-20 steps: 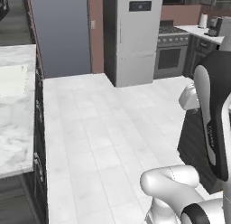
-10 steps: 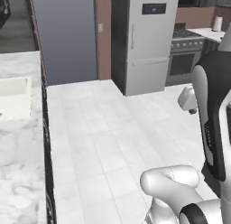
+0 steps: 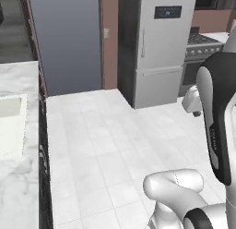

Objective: Get the candle and the liquor from the cabinet and move them to the dining counter.

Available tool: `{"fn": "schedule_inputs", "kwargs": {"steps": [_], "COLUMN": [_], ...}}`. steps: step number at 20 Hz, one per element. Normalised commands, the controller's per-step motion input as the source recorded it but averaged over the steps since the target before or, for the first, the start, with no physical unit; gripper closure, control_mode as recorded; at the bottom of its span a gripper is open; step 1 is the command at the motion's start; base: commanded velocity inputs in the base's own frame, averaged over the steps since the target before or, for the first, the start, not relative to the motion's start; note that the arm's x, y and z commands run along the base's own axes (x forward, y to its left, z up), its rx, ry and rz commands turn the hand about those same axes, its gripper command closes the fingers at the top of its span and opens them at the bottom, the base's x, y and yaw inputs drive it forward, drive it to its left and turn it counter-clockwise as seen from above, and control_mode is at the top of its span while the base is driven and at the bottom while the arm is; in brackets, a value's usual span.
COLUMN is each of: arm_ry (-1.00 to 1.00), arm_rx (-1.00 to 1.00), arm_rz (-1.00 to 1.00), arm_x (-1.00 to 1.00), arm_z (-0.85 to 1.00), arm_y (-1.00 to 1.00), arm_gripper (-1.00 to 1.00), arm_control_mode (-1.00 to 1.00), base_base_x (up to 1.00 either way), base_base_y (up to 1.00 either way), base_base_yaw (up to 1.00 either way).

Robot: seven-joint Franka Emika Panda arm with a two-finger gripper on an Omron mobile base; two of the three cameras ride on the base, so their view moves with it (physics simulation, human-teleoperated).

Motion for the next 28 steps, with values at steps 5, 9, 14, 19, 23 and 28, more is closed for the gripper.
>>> {"fn": "schedule_inputs", "kwargs": {"steps": [5, 9, 14, 19, 23, 28], "arm_ry": [0.0, 0.0, 0.0, 0.0, 0.0, 0.0], "arm_rx": [0.0, 0.0, 0.0, 0.0, 0.0, 0.0], "arm_rz": [0.0, 0.0, 0.0, 0.0, 0.0, 0.0], "arm_x": [0.0, 0.0, 0.0, 0.0, 0.0, 0.0], "arm_z": [0.0, 0.0, 0.0, 0.0, 0.0, 0.0], "arm_y": [0.0, 0.0, 0.0, 0.0, 0.0, 0.0], "arm_gripper": [-1.0, -1.0, -1.0, -1.0, -1.0, -1.0], "arm_control_mode": [1.0, 1.0, 1.0, 1.0, 1.0, 1.0], "base_base_x": [1.0, 0.63, 0.45, 0.46, 0.46, 0.46], "base_base_y": [-0.31, -0.32, -0.09, 0.1, 0.35, 0.57], "base_base_yaw": [-0.13, -0.58, -0.71, -0.75, -0.78, -0.74]}}
